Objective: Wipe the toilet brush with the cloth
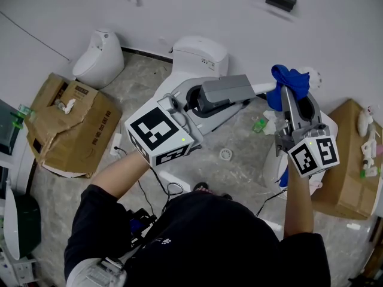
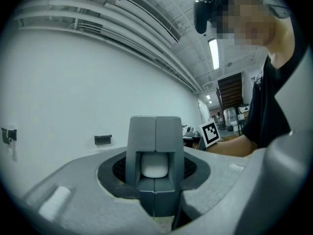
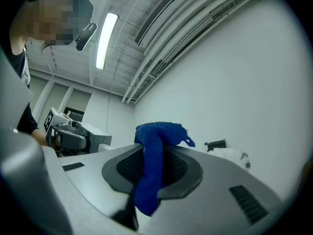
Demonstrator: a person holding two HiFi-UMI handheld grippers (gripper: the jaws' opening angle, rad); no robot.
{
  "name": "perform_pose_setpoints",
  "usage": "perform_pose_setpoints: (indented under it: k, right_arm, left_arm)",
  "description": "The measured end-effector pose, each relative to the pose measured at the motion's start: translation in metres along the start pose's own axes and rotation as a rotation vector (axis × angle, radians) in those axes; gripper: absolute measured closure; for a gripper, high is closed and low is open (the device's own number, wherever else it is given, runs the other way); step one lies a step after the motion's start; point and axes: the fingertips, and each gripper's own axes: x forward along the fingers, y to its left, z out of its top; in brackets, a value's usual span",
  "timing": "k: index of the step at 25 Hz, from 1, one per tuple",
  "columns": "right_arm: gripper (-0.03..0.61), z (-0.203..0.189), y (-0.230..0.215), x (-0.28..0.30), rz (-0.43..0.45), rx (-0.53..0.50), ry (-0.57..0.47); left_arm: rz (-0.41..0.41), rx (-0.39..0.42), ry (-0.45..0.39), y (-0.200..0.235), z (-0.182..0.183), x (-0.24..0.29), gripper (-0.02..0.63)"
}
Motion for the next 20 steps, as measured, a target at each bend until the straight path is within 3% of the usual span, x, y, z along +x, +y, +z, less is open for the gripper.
perform_pose_setpoints:
  k: [10,20]
  right_arm:
    - [0.5,0.0,-0.041,-0.007,-0.091,-0.027,0.022]
    - [0.5,0.001,-0.053,-0.005,-0.133,-0.04,0.035]
  left_arm:
    - [0.009,-0.006,-0.013,-0.004,0.005,-0.004,0.448]
    - [0.017,-0.016,-0.019,-0.002,0.009,-0.014,0.448]
